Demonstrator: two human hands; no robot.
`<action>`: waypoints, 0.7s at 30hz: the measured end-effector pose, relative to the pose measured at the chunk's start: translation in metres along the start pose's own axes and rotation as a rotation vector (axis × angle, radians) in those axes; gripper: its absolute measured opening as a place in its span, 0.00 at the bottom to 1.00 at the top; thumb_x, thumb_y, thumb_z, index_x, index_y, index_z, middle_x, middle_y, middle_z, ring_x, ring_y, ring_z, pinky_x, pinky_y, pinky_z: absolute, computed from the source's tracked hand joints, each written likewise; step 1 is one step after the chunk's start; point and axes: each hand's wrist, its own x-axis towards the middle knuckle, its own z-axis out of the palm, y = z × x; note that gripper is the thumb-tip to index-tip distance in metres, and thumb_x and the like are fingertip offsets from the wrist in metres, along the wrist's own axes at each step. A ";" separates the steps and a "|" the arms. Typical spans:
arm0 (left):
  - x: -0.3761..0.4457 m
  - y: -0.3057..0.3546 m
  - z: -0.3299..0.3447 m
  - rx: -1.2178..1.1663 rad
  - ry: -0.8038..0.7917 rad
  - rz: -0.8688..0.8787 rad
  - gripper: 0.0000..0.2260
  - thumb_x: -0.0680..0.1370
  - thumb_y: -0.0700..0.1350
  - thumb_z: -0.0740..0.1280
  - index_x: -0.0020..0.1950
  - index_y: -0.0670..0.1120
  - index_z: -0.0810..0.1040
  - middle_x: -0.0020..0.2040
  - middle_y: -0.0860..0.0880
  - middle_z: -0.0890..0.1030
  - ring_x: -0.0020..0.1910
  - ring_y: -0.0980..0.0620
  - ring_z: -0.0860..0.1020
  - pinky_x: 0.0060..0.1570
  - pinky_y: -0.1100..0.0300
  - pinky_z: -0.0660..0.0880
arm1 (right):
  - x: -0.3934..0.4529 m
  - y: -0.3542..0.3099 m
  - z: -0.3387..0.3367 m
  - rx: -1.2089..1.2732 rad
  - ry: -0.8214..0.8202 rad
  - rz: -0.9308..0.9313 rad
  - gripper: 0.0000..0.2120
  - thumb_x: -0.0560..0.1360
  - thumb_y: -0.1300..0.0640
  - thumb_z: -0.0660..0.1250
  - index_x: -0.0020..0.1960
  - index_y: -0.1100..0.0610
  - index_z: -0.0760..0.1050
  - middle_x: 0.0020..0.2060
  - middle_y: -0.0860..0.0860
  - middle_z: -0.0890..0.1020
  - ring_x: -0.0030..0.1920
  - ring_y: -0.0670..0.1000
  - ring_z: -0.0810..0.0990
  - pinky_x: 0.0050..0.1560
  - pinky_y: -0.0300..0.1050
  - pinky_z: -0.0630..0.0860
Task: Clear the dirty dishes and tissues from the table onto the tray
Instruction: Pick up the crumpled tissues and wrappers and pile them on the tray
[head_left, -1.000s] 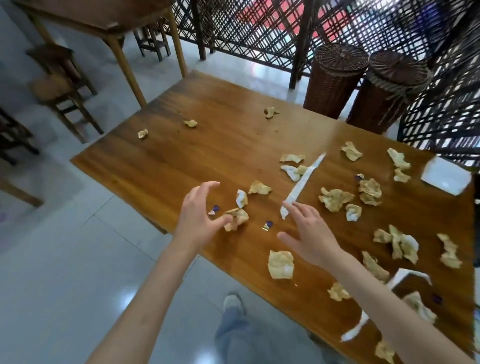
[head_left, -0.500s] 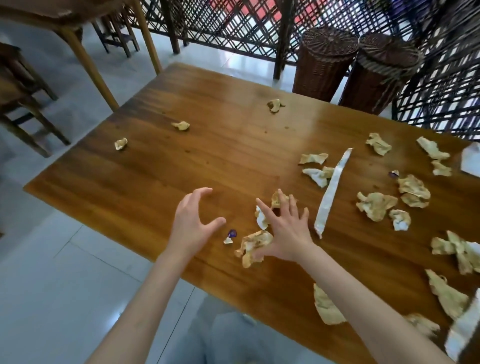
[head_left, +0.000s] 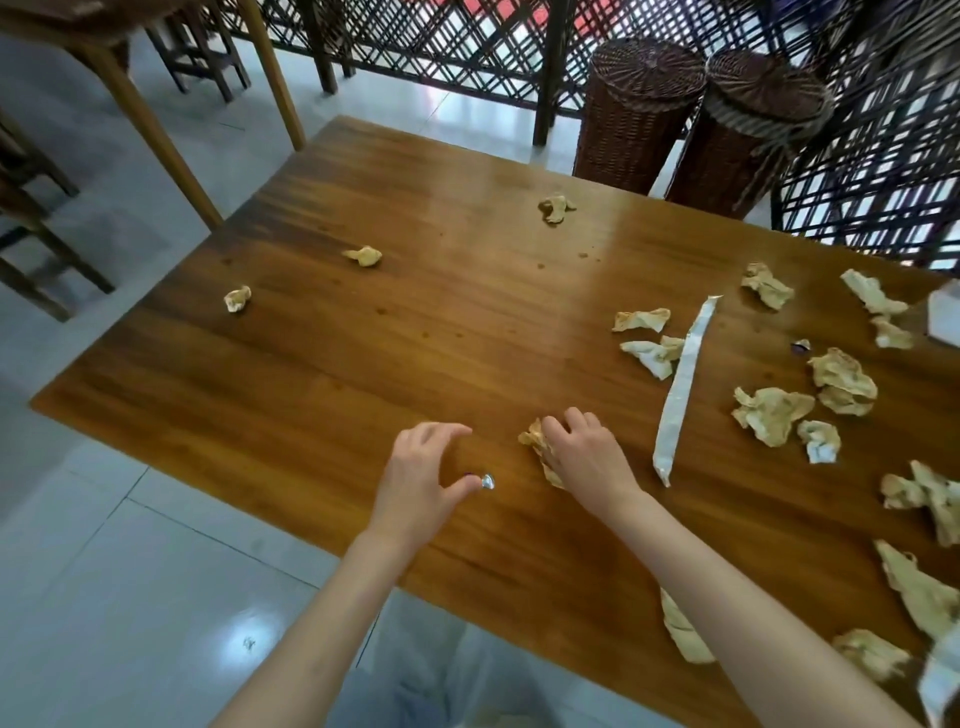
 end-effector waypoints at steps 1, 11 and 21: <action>-0.002 0.002 0.004 0.030 -0.032 0.002 0.24 0.70 0.52 0.74 0.65 0.54 0.73 0.59 0.55 0.74 0.60 0.56 0.68 0.58 0.65 0.67 | 0.000 -0.001 -0.004 0.030 -0.002 0.019 0.14 0.76 0.55 0.65 0.62 0.55 0.72 0.49 0.53 0.78 0.43 0.48 0.75 0.41 0.39 0.77; 0.002 0.018 0.026 0.166 -0.157 -0.020 0.04 0.76 0.46 0.68 0.49 0.49 0.79 0.49 0.53 0.75 0.51 0.53 0.72 0.50 0.62 0.72 | 0.004 -0.003 -0.039 0.273 0.056 0.254 0.12 0.76 0.63 0.65 0.59 0.55 0.74 0.45 0.53 0.79 0.41 0.49 0.78 0.40 0.36 0.77; 0.018 0.002 0.022 0.236 -0.173 -0.065 0.10 0.75 0.57 0.67 0.49 0.51 0.77 0.45 0.55 0.78 0.43 0.57 0.68 0.47 0.64 0.66 | 0.043 -0.004 -0.047 0.312 0.047 0.263 0.12 0.75 0.65 0.65 0.58 0.55 0.75 0.43 0.52 0.78 0.40 0.46 0.76 0.39 0.35 0.77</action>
